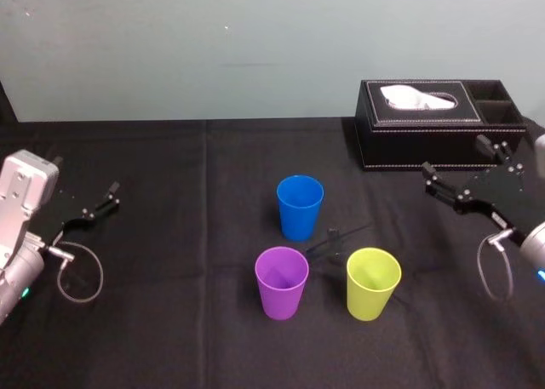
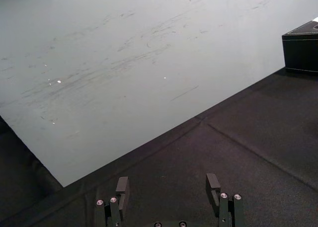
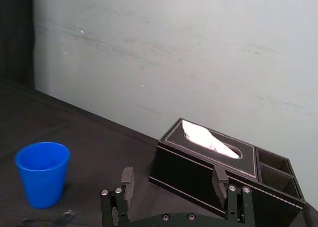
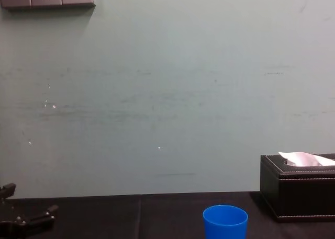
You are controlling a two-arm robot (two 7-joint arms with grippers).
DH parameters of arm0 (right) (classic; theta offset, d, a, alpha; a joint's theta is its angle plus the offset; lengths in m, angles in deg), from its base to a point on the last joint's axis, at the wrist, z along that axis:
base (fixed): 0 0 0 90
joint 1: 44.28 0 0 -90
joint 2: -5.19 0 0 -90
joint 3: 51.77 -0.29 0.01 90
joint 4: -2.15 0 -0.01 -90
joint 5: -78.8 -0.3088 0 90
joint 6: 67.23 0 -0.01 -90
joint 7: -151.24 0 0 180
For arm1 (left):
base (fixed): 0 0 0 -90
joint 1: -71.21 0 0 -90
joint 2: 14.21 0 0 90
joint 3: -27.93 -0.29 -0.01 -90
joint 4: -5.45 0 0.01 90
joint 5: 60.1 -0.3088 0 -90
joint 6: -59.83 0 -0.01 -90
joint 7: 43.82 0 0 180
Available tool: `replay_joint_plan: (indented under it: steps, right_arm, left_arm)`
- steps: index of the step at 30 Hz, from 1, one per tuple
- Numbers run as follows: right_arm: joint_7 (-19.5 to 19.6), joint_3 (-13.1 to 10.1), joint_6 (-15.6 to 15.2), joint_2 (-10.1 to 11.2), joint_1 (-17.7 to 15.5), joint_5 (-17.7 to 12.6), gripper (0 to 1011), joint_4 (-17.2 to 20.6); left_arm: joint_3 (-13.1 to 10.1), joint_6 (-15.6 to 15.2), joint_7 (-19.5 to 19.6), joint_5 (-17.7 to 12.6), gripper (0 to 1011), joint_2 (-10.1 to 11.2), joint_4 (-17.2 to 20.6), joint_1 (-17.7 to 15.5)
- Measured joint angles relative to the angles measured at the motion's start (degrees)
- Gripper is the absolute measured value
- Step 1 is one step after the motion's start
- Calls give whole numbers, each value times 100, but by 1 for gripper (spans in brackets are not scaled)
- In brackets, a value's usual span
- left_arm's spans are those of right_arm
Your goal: Stack the three plastic cups sequentially using one hand.
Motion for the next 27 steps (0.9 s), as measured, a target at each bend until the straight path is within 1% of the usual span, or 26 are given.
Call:
replay_joint_plan:
  steps: [1,4,7,10,11,13,16,17,21,27]
  right_arm:
    - [-50,-75,24,64,-109,-34,1003,120]
    - [-137,-184,61,154,-276,-95,1003,269]
    - [-305,-333,146,288,-557,-180,1002,479]
    - [-400,-416,192,356,-709,-226,1003,580]
    - [-481,-484,229,411,-831,-274,1003,662]
    - [-553,-539,257,452,-922,-322,1003,722]
    - [-754,-696,340,561,-1155,-441,1003,856]
    - [-754,-696,340,561,-1155,-441,1003,856]
    - [-1065,-903,476,721,-1434,-619,1003,995]
    - [-1418,-1063,654,871,-1760,-689,1003,1065]
  left_arm:
    - [0,0,0,0,1010,0,0,0]
    - [0,0,0,0,1010,0,0,0]
    - [0,0,0,0,1010,0,0,0]
    - [0,0,0,0,1010,0,0,0]
    - [0,0,0,0,1010,0,0,0]
    - [0,0,0,0,1010,0,0,0]
    - [0,0,0,0,1010,0,0,0]
    - [0,0,0,0,1010,0,0,0]
    - [0,0,0,0,1010,0,0,0]
    - [0,0,0,0,1010,0,0,0]
